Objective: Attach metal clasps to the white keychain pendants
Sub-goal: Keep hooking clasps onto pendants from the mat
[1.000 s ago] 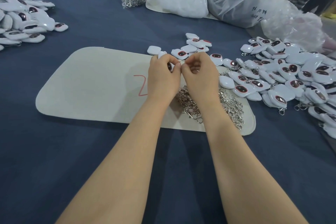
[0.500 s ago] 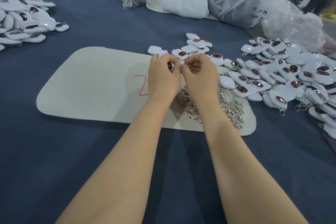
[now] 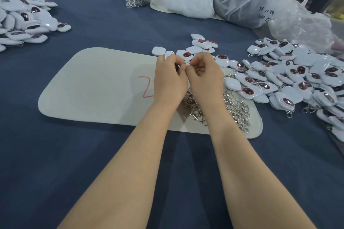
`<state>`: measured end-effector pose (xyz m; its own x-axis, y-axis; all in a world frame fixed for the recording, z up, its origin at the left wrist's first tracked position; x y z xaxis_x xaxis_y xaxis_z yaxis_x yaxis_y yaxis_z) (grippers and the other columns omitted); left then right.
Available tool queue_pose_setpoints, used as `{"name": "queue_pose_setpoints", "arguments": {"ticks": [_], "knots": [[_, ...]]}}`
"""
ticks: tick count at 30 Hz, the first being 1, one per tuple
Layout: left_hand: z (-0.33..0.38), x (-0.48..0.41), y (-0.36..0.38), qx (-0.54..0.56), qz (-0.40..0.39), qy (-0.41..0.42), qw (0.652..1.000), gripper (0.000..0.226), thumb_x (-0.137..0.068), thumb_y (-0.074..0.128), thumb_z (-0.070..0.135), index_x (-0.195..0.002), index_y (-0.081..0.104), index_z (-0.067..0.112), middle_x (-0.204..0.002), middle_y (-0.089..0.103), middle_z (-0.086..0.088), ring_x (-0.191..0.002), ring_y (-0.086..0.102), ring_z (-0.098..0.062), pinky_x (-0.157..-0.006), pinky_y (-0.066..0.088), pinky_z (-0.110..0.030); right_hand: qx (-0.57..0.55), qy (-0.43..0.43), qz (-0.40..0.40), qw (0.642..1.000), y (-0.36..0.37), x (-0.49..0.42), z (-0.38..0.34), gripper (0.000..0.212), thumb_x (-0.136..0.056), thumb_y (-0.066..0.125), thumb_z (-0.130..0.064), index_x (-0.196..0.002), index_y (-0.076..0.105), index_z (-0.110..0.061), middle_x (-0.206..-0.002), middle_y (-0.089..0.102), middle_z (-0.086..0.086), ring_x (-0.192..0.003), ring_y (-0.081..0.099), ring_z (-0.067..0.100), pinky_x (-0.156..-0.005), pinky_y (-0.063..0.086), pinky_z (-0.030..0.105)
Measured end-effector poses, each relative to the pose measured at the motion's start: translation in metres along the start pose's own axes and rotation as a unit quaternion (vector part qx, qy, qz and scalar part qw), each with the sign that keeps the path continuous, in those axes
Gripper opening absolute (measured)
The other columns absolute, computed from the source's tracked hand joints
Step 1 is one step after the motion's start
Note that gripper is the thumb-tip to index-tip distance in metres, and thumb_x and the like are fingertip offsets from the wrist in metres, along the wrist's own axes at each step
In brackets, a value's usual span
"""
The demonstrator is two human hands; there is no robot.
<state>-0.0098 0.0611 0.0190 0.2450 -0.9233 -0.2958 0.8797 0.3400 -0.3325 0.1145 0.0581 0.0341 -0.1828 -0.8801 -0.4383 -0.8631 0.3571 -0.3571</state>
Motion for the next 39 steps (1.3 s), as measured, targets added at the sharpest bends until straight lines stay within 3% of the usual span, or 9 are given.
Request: {"name": "queue_pose_setpoints", "arguments": {"ticks": [7,12,16,24,27,28,32,34,39], "knots": [[0.003,0.002,0.000,-0.020,-0.005,0.016,1.000,0.011,-0.092,0.049,0.007,-0.094,0.060,0.010,-0.112,0.048,-0.006,-0.077,0.045,-0.012,-0.079,0.043,-0.030,0.001,-0.004,0.002,1.000,0.000,0.000,-0.001,0.017,-0.082,0.058,0.001,-0.082,0.054,-0.016,-0.072,0.053,-0.014,-0.061,0.048,-0.005,-0.065,0.041,0.008],[0.009,0.005,-0.001,-0.064,-0.015,0.038,0.997,0.012,-0.092,0.047,0.007,-0.095,0.059,0.007,-0.117,0.048,-0.010,-0.086,0.055,-0.027,-0.080,0.046,-0.040,0.046,-0.034,-0.006,0.998,0.001,0.001,-0.008,0.019,-0.080,0.057,0.002,-0.078,0.051,-0.017,-0.076,0.058,0.004,-0.069,0.050,0.015,-0.064,0.040,0.016],[0.010,0.006,0.000,-0.089,-0.021,0.038,0.995,0.014,-0.093,0.047,0.009,-0.099,0.058,0.006,-0.123,0.047,-0.010,-0.090,0.056,-0.030,-0.079,0.047,-0.041,0.065,-0.044,-0.010,0.997,0.001,0.002,-0.010,0.019,-0.079,0.056,0.002,-0.078,0.050,-0.016,-0.078,0.060,0.011,-0.071,0.051,0.022,-0.066,0.041,0.024],[0.015,0.006,0.000,-0.061,-0.016,0.068,0.996,0.013,-0.093,0.048,0.007,-0.098,0.060,0.007,-0.120,0.046,-0.010,-0.082,0.052,-0.023,-0.079,0.048,-0.041,-0.026,0.023,0.007,0.999,-0.005,-0.001,0.004,0.021,-0.080,0.059,-0.001,-0.076,0.051,-0.020,-0.071,0.055,-0.013,-0.064,0.052,-0.003,-0.066,0.042,0.010],[0.011,0.004,-0.002,-0.056,-0.011,0.052,0.997,0.013,-0.095,0.049,0.012,-0.097,0.062,0.009,-0.117,0.047,-0.009,-0.079,0.053,-0.021,-0.080,0.048,-0.039,-0.069,0.055,-0.006,0.996,-0.001,-0.001,0.010,0.027,-0.083,0.059,0.000,-0.074,0.050,-0.025,-0.078,0.059,-0.006,-0.081,0.063,0.017,-0.079,0.053,0.028],[0.010,0.003,-0.003,-0.056,-0.010,0.048,0.997,0.013,-0.095,0.049,0.013,-0.097,0.062,0.008,-0.117,0.047,-0.009,-0.081,0.055,-0.022,-0.081,0.048,-0.039,-0.068,0.056,-0.012,0.996,0.001,-0.002,0.010,0.026,-0.084,0.059,-0.001,-0.075,0.051,-0.024,-0.079,0.060,-0.006,-0.084,0.064,0.021,-0.080,0.053,0.028],[0.012,0.004,-0.004,-0.060,-0.008,0.048,0.997,0.013,-0.096,0.049,0.014,-0.097,0.061,0.009,-0.118,0.047,-0.009,-0.085,0.057,-0.025,-0.081,0.047,-0.039,0.003,0.026,-0.021,0.999,0.004,0.000,0.005,0.010,-0.088,0.057,-0.005,-0.088,0.056,-0.016,-0.078,0.056,-0.016,-0.072,0.055,-0.001,-0.068,0.043,0.005],[0.012,0.004,-0.004,-0.075,-0.011,0.052,0.996,0.015,-0.096,0.048,0.015,-0.099,0.061,0.009,-0.122,0.046,-0.009,-0.086,0.057,-0.028,-0.080,0.047,-0.039,0.022,0.010,-0.019,1.000,0.004,0.000,0.003,0.009,-0.089,0.056,-0.006,-0.094,0.058,-0.012,-0.082,0.057,-0.013,-0.071,0.053,-0.004,-0.067,0.042,0.004],[0.011,0.005,0.000,-0.118,-0.025,0.057,0.991,0.017,-0.097,0.045,0.017,-0.104,0.060,0.010,-0.125,0.045,-0.008,-0.087,0.057,-0.030,-0.071,0.046,-0.038,0.065,-0.029,-0.026,0.997,0.005,0.001,-0.005,0.017,-0.088,0.051,-0.001,-0.096,0.064,-0.010,-0.095,0.065,0.002,-0.078,0.055,0.009,-0.073,0.045,0.015]]}}
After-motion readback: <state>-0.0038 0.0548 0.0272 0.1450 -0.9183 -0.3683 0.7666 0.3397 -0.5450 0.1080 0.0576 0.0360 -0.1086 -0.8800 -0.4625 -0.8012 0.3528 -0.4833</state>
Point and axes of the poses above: each hand's wrist, its own x-axis away from the middle knuckle, its own y-axis out of the palm, z = x × y, the point moved 10 cm from there along -x, towards the middle knuckle
